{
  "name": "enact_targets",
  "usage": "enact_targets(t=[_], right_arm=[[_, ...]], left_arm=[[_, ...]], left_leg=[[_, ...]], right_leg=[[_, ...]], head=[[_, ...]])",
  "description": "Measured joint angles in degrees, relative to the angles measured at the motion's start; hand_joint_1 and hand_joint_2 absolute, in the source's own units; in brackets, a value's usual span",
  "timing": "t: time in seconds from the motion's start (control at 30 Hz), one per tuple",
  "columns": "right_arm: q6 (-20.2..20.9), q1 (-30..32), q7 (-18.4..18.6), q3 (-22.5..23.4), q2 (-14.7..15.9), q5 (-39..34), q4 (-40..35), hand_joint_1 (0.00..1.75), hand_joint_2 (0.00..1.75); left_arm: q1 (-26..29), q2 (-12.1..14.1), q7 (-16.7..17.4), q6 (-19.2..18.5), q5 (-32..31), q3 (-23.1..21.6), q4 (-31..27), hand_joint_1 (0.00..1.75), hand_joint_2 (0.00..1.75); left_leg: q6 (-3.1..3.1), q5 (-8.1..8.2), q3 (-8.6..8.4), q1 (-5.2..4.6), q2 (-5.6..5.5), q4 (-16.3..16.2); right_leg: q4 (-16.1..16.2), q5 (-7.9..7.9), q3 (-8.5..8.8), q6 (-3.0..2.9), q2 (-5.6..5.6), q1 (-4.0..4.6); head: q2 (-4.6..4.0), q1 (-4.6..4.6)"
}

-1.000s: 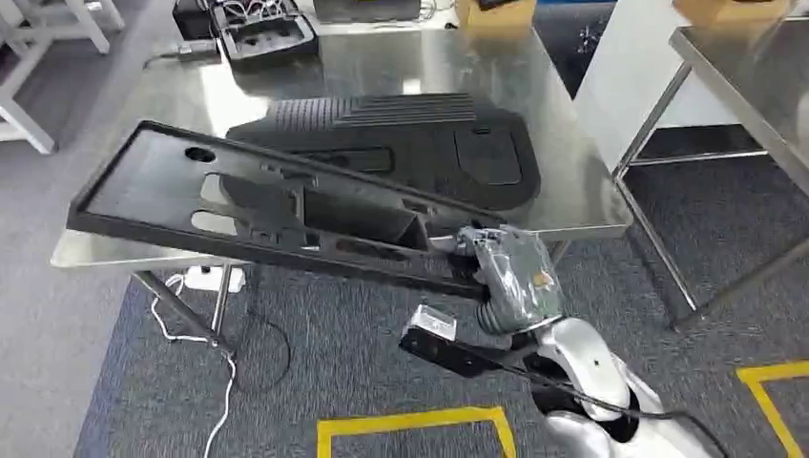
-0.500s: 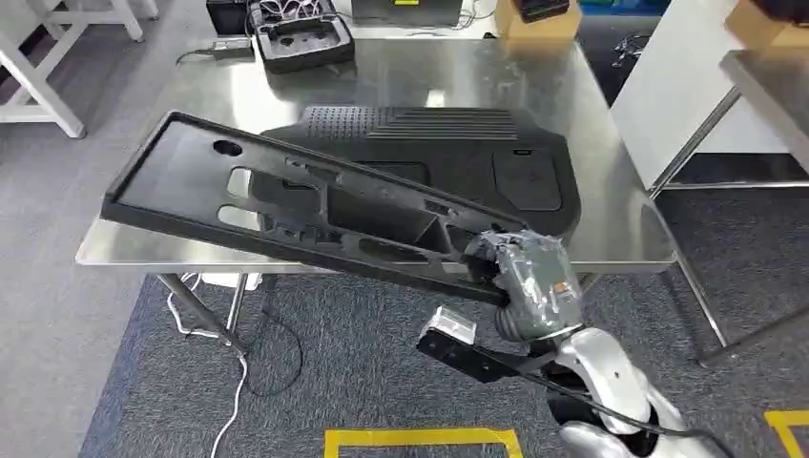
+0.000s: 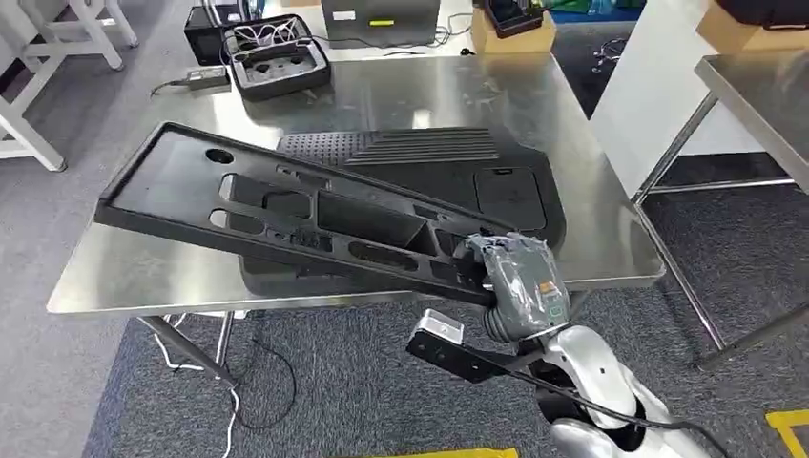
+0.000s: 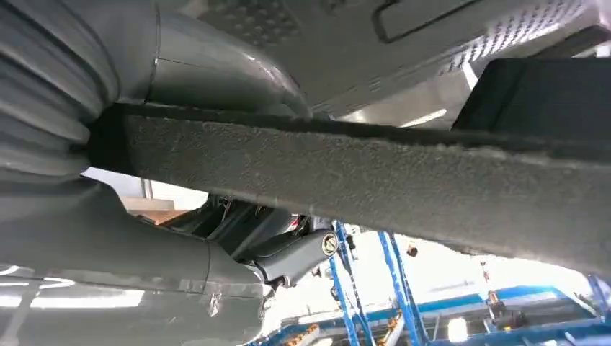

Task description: Take the parts from the cabinet and place them on the table.

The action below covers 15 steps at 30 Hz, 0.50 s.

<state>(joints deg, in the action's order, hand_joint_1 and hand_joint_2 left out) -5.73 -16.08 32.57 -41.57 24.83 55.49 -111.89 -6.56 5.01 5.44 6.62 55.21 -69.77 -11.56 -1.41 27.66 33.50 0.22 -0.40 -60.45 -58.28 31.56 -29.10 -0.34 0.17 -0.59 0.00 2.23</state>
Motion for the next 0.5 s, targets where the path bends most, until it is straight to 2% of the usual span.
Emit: enact_targets(t=[0.03,0.1,0.17,0.2,0.23,0.27,0.3,0.33,0.37,0.4,0.43,0.47,0.5], right_arm=[[0.0,0.0,0.0,0.0,0.0,0.1,0.0,1.75,1.75],[-0.1,0.1,0.0,0.0,0.0,0.1,0.0,1.75,1.75],[-0.1,0.1,0.0,0.1,0.0,0.1,0.0,1.75,1.75],[-0.2,0.0,0.0,0.1,0.0,0.2,0.0,1.75,1.75],[-0.2,0.0,0.0,0.1,0.0,0.2,0.0,1.75,1.75],[-0.2,0.2,0.0,0.1,0.0,0.2,0.0,1.75,1.75],[-0.2,0.4,0.1,0.1,0.0,0.2,0.0,1.75,1.75],[-0.2,0.6,0.1,0.1,0.0,0.2,0.0,1.75,1.75],[-0.2,0.7,0.1,0.1,0.0,0.2,0.0,1.75,1.75],[-0.2,0.7,0.1,0.1,0.0,0.2,0.0,1.75,1.75],[-0.2,0.7,0.1,0.1,0.0,0.2,0.0,1.75,1.75],[-0.2,0.7,0.1,0.1,0.0,0.3,0.0,1.75,1.75],[-0.2,0.8,0.2,0.1,0.0,0.2,0.0,1.75,1.75]], left_arm=[[-0.1,0.0,0.0,0.0,0.0,0.0,0.0,0.00,1.75],[-0.1,0.0,0.0,0.0,0.0,0.0,0.0,0.00,1.75],[-0.1,-0.1,0.0,0.0,0.0,0.0,0.0,0.00,1.75],[-0.1,-0.1,0.0,0.1,-0.1,0.0,0.0,0.00,1.75],[-0.1,-0.1,0.0,0.1,-0.1,0.0,0.0,0.00,1.75],[-0.1,-0.1,0.0,0.1,-0.1,0.0,0.0,0.00,1.75],[-0.1,-0.1,0.0,0.1,-0.1,0.0,0.0,0.00,1.75],[0.0,-0.1,0.0,0.2,-0.2,0.0,0.0,0.00,1.75],[0.0,-0.1,0.0,0.2,-0.2,0.0,0.0,0.00,1.75],[0.0,-0.1,0.0,0.2,-0.2,0.0,0.0,0.00,1.75],[0.0,-0.1,0.0,0.3,-0.2,0.0,0.0,0.00,1.75],[0.0,-0.1,0.0,0.3,-0.2,0.0,0.0,0.00,1.75],[0.1,-0.5,0.0,0.2,-0.3,0.0,0.0,0.00,1.75]], left_leg=[[0.81,1.28,-0.60,-0.06,-0.01,1.1],[1.29,1.36,-0.35,-0.21,-0.27,0.9],[1.98,1.64,-1.26,0.24,-0.26,1.4],[2.47,1.95,-1.80,0.27,-0.20,1.6],[2.70,2.10,-2.01,0.24,-0.16,1.7],[2.93,2.45,-2.32,0.11,-0.11,1.7],[3.05,2.71,-2.61,0.01,-0.11,1.7],[3.12,3.03,-2.98,-0.12,-0.14,1.7],[3.16,3.34,-3.42,-0.21,-0.19,1.7],[3.16,3.85,-4.16,-0.35,-0.30,1.7],[3.12,4.42,-5.07,-0.51,-0.41,1.7],[3.05,5.01,-5.79,-0.56,-0.46,1.7],[2.82,5.26,-5.47,-0.54,-0.42,2.1]], right_leg=[[-0.1,-0.18,-0.54,0.33,-0.01,0.01],[0.2,-0.18,-0.60,0.64,-0.14,0.05],[-0.9,0.88,-0.38,1.21,-0.16,-0.12],[-4.5,2.21,-2.11,1.46,-0.18,-0.10],[-7.7,3.39,-3.99,1.61,-0.18,-0.13],[-13.8,5.22,-7.79,1.71,-0.18,-0.13],[-17.5,5.85,-10.41,1.68,-0.18,-0.12],[-19.1,5.29,-12.07,1.53,-0.18,-0.11],[-18.4,3.59,-12.54,1.33,-0.17,-0.06],[-14.7,0.02,-11.76,0.81,-0.17,0.11],[-8.9,-4.29,-9.92,0.20,-0.14,0.38],[-4.4,-6.65,-8.54,-0.48,-0.04,0.85],[-5.0,-5.91,-8.30,-0.91,0.10,1.16]], head=[[0.00,-0.22],[0.00,-0.70],[0.00,-0.92],[0.00,-1.77],[0.00,-2.19],[0.00,-2.56],[0.00,-2.76],[0.00,-2.96],[0.00,-3.13],[0.00,-3.34],[0.00,-3.57],[0.00,-3.85],[-0.02,-3.37]])
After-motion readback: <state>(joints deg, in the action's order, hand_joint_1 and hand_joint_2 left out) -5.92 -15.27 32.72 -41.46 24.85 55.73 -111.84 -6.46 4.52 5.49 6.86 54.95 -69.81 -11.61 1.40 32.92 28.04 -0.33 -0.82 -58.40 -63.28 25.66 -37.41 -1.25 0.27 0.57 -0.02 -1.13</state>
